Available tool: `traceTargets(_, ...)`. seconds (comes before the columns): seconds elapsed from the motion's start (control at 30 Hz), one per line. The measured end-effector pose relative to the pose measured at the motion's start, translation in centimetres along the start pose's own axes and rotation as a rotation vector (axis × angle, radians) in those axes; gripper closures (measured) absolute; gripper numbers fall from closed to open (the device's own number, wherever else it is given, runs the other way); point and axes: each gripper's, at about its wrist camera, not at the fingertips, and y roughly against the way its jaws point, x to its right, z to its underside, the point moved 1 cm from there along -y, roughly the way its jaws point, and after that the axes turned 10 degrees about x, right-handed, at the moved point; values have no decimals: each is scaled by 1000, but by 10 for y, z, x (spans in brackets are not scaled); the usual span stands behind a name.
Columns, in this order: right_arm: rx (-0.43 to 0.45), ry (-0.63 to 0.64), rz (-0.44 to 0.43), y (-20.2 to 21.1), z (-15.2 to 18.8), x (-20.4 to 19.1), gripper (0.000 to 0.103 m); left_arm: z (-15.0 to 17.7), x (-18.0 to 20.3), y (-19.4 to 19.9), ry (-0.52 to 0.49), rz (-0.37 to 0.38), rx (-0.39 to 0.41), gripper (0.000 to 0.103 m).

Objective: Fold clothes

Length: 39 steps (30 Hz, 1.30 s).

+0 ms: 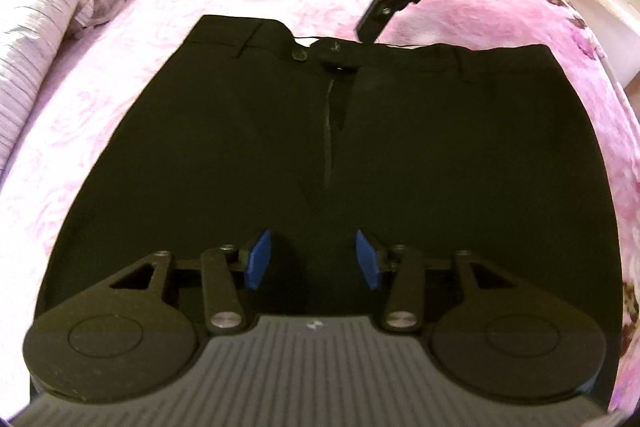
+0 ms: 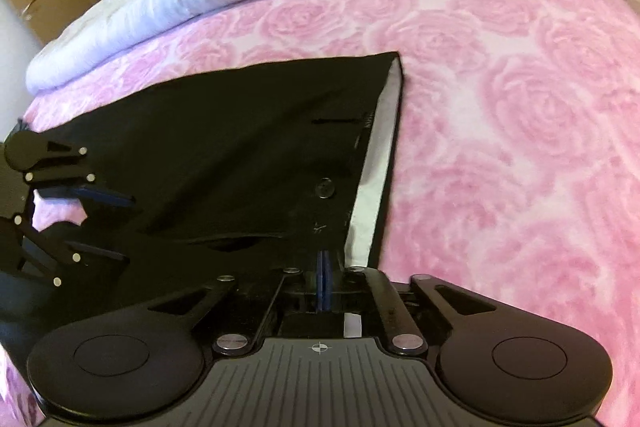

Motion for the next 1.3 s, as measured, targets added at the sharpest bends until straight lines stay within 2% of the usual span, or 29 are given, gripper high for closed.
traceTargets(0.1, -7, 19, -12, -12, 0, 4, 85, 0, -1, -9, 8, 11, -9, 60)
traceTargets(0.2, -10, -21, -34, -15, 2, 11, 67, 1, 0, -11, 16, 14, -17, 59)
traceTargets(0.3, -24, -57, -76, -12, 6, 14, 65, 1, 3, -12, 18, 17, -22, 58)
traceTargets(0.33, -28, -59, -80, -11, 8, 14, 67, 0, 4, -13, 15, 18, -25, 58)
traceTargets(0.37, -29, -60, -79, -9, 9, 14, 74, 0, 4, -13, 12, 18, -27, 58)
traceTargets(0.4, -25, -67, -77, -5, 9, 15, 92, -1, 5, -12, 11, 19, -26, 58)
traceTargets(0.43, -18, -77, -75, 1, 8, 16, 96, -3, 5, -9, 11, 20, -22, 58)
traceTargets(0.63, 65, -54, -116, 34, -19, 4, 99, -14, 2, 5, 6, -5, 27, 58)
traceTargets(0.77, 83, -33, -111, 13, -35, 4, 99, -13, -11, -4, 57, -60, 12, 58)
traceTargets(0.9, 21, -34, -69, -25, -27, 14, 98, -7, -17, -21, 93, -84, -32, 58)
traceTargets(0.97, 12, -78, -46, -27, -20, 22, 93, -7, -17, -23, 98, -93, -39, 57)
traceTargets(1.03, 49, -124, -21, -4, -15, 27, 73, -7, -16, -21, 103, -105, -42, 57)
traceTargets(1.1, 73, -163, -3, 23, -7, 32, 61, -7, -12, -14, 105, -116, -37, 57)
traceTargets(1.2, 42, -189, 0, 66, 16, 33, 56, -8, -5, -3, 104, -130, -24, 57)
traceTargets(1.3, -30, -213, 16, 100, 51, 32, 52, -11, 9, 8, 102, -100, 2, 57)
